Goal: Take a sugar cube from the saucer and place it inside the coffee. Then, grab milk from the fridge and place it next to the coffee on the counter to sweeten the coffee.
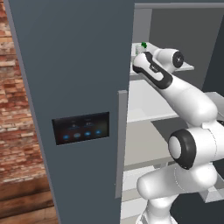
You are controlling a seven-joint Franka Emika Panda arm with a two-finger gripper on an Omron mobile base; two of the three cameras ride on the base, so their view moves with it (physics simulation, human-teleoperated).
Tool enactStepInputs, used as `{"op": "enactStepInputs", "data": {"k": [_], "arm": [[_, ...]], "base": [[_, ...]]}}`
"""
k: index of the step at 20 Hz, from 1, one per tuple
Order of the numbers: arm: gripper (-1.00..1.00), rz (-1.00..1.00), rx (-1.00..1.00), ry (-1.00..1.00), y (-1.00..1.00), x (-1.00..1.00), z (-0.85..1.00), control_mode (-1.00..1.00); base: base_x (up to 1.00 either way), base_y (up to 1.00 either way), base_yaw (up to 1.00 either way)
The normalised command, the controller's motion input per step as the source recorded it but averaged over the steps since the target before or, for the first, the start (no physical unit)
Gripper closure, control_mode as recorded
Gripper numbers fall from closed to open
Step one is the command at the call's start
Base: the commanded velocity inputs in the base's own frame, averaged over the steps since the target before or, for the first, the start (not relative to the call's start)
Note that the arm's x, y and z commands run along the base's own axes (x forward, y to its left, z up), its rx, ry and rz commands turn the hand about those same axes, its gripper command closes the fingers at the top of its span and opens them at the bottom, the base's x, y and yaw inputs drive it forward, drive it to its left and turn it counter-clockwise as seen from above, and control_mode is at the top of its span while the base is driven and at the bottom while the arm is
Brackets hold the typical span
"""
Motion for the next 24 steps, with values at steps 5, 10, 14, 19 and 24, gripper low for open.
{"op": "enactStepInputs", "data": {"k": [5,10,14,19,24], "arm": [[-1.0,0.0,0.0,0.0,0.12,0.01,0.0,-1.0],[1.0,0.0,0.0,0.0,0.09,0.07,0.0,-1.0],[1.0,0.0,0.0,0.0,0.0,0.09,0.0,-1.0],[1.0,0.0,0.0,0.0,0.0,0.06,0.0,-1.0],[1.0,0.0,0.0,0.01,0.0,0.0,0.0,-1.0]], "base": [[0.0,0.0,0.0],[0.0,0.0,0.0],[0.0,0.0,0.0],[0.0,0.0,0.0],[0.0,0.0,0.0]]}}
